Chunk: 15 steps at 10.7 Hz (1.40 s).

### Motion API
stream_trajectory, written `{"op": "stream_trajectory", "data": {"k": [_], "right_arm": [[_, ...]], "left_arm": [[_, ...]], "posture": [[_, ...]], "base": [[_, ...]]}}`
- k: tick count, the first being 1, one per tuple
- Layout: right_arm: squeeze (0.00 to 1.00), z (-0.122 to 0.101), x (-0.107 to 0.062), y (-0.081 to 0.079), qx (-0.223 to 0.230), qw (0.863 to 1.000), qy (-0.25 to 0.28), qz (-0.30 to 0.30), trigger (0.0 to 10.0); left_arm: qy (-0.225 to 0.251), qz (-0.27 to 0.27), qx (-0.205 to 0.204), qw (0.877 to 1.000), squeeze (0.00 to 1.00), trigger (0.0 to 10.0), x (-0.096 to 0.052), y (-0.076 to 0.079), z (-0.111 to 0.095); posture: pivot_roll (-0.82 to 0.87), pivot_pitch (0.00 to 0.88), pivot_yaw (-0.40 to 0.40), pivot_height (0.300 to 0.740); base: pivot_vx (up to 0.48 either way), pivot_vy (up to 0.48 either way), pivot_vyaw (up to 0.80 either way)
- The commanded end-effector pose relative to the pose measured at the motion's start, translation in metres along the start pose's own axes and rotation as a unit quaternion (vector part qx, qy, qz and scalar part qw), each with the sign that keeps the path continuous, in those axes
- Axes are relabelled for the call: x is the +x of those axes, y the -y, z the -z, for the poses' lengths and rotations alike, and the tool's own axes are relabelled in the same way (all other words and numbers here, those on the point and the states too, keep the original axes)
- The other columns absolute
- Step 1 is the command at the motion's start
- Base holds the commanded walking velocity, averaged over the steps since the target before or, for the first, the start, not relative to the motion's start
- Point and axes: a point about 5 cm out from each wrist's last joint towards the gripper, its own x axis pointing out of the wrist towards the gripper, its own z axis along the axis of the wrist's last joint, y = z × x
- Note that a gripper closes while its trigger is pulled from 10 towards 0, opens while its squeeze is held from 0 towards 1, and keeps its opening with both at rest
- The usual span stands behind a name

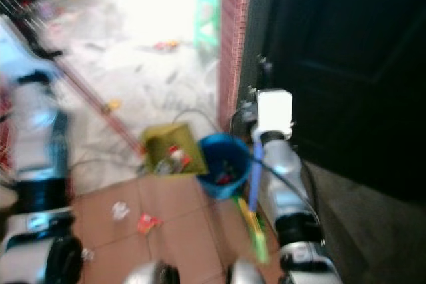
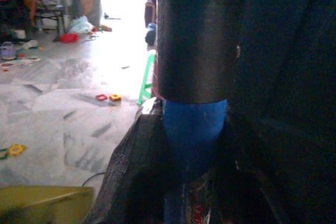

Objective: Sweep floor

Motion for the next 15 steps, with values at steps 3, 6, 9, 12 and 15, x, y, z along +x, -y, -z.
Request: {"op": "stream_trajectory", "data": {"k": [3, 6, 9, 12, 15], "right_arm": [[0.00, -0.008, 0.003, -0.002, -0.006, 1.000, 0.017, -0.004, 10.0], [0.00, -0.007, 0.003, -0.003, -0.004, 1.000, 0.017, -0.003, 10.0], [0.00, -0.007, 0.002, -0.004, -0.004, 1.000, 0.017, -0.001, 10.0], [0.00, -0.006, 0.002, -0.005, -0.002, 1.000, 0.016, -0.001, 10.0], [0.00, -0.006, 0.001, -0.005, -0.001, 1.000, 0.017, 0.000, 10.0]], "left_arm": [[0.030, 0.016, -0.009, 0.999, 0.00, 10.0, -0.005, 0.012, -0.010], [0.038, 0.085, -0.012, 0.996, 0.00, 10.0, -0.020, 0.047, -0.009], [0.045, 0.090, -0.024, 0.995, 0.00, 10.0, -0.020, 0.059, -0.012], [0.071, 0.081, -0.019, 0.994, 0.00, 10.0, -0.009, 0.059, -0.021], [0.087, 0.093, -0.023, 0.992, 0.00, 10.0, -0.007, 0.073, -0.026]], "posture": [[-0.12, 0.054, 0.043, 0.740], [-0.12, 0.054, 0.046, 0.740], [-0.12, 0.055, 0.052, 0.740], [-0.12, 0.056, 0.055, 0.740], [-0.12, 0.058, 0.057, 0.740]], "base": [[0.000, 0.000, 0.00], [0.000, 0.000, 0.00], [0.000, 0.000, 0.00], [0.082, 0.000, 0.00], [0.439, 0.000, 0.00]]}}
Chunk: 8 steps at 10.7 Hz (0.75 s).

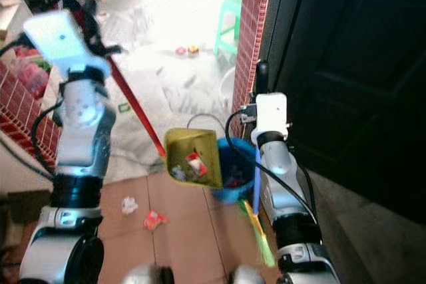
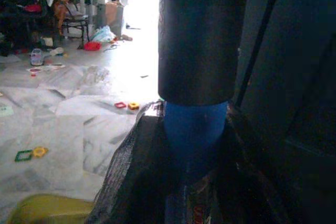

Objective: Sweep floor

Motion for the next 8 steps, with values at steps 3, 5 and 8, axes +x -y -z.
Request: {"op": "stream_trajectory", "data": {"k": [3, 5, 8], "right_arm": [[0.00, -0.0077, 0.0020, 0.0008, 0.000, 1.000, 0.020, 0.002, 10.0], [0.00, -0.0074, 0.0025, -0.0012, 0.001, 1.000, 0.019, -0.001, 10.0], [0.00, -0.0076, 0.0043, 0.0004, -0.001, 1.000, 0.019, -0.001, 10.0]], "left_arm": [[0.060, 0.006, -0.013, 0.998, 0.00, 10.0, 0.0063, 0.0046, -0.0211], [0.061, 0.004, -0.022, 0.998, 0.00, 10.0, 0.0071, 0.0036, -0.0220], [0.059, 0.012, -0.020, 0.998, 0.00, 10.0, 0.0040, 0.0046, -0.0200]], "posture": [[-0.12, 0.059, 0.058, 0.740], [-0.12, 0.057, 0.056, 0.740], [-0.12, 0.053, 0.053, 0.740]], "base": [[0.471, 0.000, 0.00], [0.000, 0.000, 0.00], [0.000, 0.000, 0.00]]}}
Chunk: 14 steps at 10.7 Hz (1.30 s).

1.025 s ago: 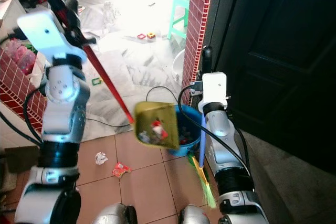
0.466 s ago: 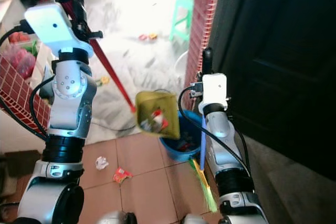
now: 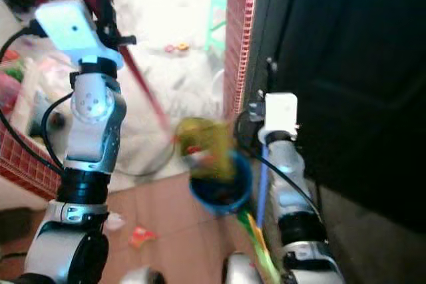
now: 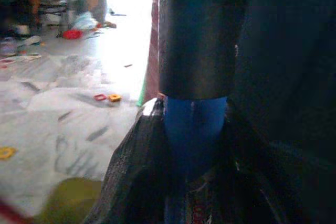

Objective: Sweep floor

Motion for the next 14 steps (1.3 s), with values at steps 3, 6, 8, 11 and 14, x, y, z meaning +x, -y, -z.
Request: {"op": "stream_trajectory", "data": {"k": [3, 6, 8, 11, 14], "right_arm": [[0.00, -0.009, 0.003, -0.007, -0.002, 1.000, 0.024, -0.013, 10.0], [0.00, -0.009, 0.004, -0.007, -0.003, 1.000, 0.024, -0.012, 10.0], [0.00, -0.009, 0.004, -0.006, -0.004, 1.000, 0.025, -0.011, 10.0], [0.00, -0.010, 0.006, -0.007, -0.005, 1.000, 0.025, -0.012, 10.0], [0.00, -0.008, 0.004, -0.008, -0.005, 1.000, 0.024, -0.013, 10.0]], "left_arm": [[0.039, 0.005, 0.017, 0.999, 0.00, 10.0, 0.001, -0.005, -0.013], [0.033, 0.047, 0.017, 0.998, 0.00, 10.0, -0.006, 0.006, -0.008], [0.034, 0.119, 0.011, 0.992, 0.00, 10.0, -0.019, 0.030, -0.005], [0.086, 0.323, 0.034, 0.942, 0.00, 10.0, -0.044, 0.077, -0.017], [0.112, 0.246, 0.035, 0.962, 0.00, 10.0, -0.023, 0.061, -0.034]], "posture": [[-0.12, 0.051, 0.051, 0.740], [-0.11, 0.053, 0.050, 0.740], [-0.11, 0.053, 0.050, 0.740], [-0.11, 0.049, 0.048, 0.740], [-0.11, 0.050, 0.050, 0.740]], "base": [[0.000, 0.000, 0.00], [0.000, 0.000, 0.00], [0.000, 0.000, 0.00], [0.000, 0.000, 0.00], [0.000, 0.000, 0.00]]}}
